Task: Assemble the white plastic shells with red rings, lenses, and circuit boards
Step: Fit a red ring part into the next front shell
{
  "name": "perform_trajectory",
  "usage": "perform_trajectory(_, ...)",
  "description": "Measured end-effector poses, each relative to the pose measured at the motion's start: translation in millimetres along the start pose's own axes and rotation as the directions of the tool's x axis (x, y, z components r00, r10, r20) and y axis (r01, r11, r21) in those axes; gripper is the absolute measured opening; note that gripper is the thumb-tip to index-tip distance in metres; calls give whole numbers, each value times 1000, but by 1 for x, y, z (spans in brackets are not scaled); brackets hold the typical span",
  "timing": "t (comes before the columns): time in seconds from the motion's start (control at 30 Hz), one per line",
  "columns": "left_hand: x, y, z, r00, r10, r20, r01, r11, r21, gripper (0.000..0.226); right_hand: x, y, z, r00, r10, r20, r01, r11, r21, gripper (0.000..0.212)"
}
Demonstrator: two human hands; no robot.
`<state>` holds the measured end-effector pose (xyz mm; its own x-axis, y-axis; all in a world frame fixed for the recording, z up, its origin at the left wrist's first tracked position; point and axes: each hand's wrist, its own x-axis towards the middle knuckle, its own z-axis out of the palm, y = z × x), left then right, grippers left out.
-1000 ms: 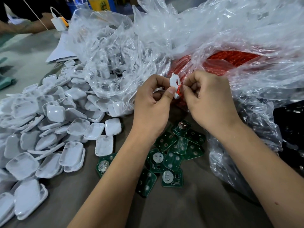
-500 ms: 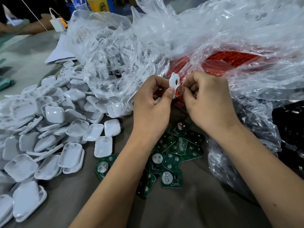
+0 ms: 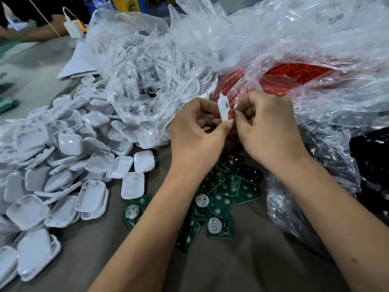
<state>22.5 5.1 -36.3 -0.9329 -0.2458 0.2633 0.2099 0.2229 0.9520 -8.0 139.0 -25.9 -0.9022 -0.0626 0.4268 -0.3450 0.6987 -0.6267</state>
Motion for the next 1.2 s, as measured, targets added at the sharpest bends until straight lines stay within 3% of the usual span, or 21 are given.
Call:
perform_trajectory(0.33,1,-4,-3,999,10,-38,-10,1000,-5,19,-1,0,-2,1000,-2,26,1,1000,31,5)
perform_trajectory(0.47,1,-3,-4,999,-26,-35,23,997,-70,16,0,-1,-3,1000,-7,3,7,997,74,8)
perform_trajectory(0.57,2,-3,-6,995,-87,-45,76,978,-195,12,0,-1,-5,999,43,23,-46,979,199,8)
perform_trajectory(0.63,3,0,-7,984,-178,-5,161,899,-407,12,2,-1,-7,987,131,90,-156,901,405,10)
perform_trajectory(0.7,6,4,-8,964,-259,57,242,775,-584,8,4,0,-11,943,222,249,-333,694,638,15)
perform_trajectory(0.77,7,8,-10,942,-309,134,314,668,-675,6,6,2,-15,856,216,470,-512,483,710,22)
perform_trajectory(0.8,8,9,-11,929,-324,179,352,621,-701,3,7,3,-17,813,191,550,-573,429,698,25)
perform_trajectory(0.93,8,11,-15,892,-355,279,436,515,-738,36,8,4,-23,740,143,657,-660,341,669,21)
perform_trajectory(1.07,7,12,-15,885,-340,317,456,500,-736,28,9,5,-23,715,101,692,-691,253,677,21)
perform_trajectory(1.2,5,13,-14,898,-326,295,435,564,-702,30,9,6,-20,702,79,708,-704,224,674,20)
